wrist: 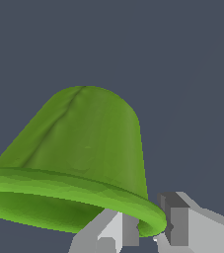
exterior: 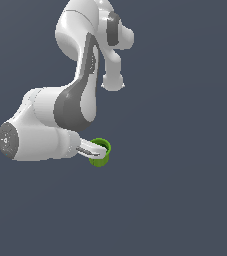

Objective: Pick up the object and move it to a goal position.

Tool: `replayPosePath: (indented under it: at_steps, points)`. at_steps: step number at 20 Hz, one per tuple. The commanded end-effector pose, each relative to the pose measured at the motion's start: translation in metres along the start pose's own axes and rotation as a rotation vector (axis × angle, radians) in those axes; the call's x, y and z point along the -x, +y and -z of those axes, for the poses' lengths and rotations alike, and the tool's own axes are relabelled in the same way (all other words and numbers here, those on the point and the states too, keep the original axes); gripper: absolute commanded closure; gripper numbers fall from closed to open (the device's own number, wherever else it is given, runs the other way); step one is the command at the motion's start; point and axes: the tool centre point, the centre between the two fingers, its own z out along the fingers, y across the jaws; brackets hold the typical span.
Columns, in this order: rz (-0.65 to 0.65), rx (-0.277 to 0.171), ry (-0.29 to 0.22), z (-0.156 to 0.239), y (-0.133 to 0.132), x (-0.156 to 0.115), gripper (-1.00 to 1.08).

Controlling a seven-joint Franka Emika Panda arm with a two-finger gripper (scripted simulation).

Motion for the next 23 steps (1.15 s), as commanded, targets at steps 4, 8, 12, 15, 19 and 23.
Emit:
replayPosePath:
  at_steps: [4, 8, 12, 15, 19, 23]
  points:
    - [0.012, -0.039, 0.089, 0.053, 0.014, 0.027, 1.08]
    - [0.020, -0.065, 0.145, 0.086, 0.024, 0.047, 1.08]
    - [0.026, -0.086, 0.190, 0.111, 0.033, 0.063, 1.08]
    - [0.029, -0.097, 0.215, 0.125, 0.038, 0.073, 1.08]
    - [0.033, -0.107, 0.236, 0.137, 0.043, 0.082, 1.08]
    - [0.034, -0.111, 0.243, 0.141, 0.044, 0.085, 1.08]
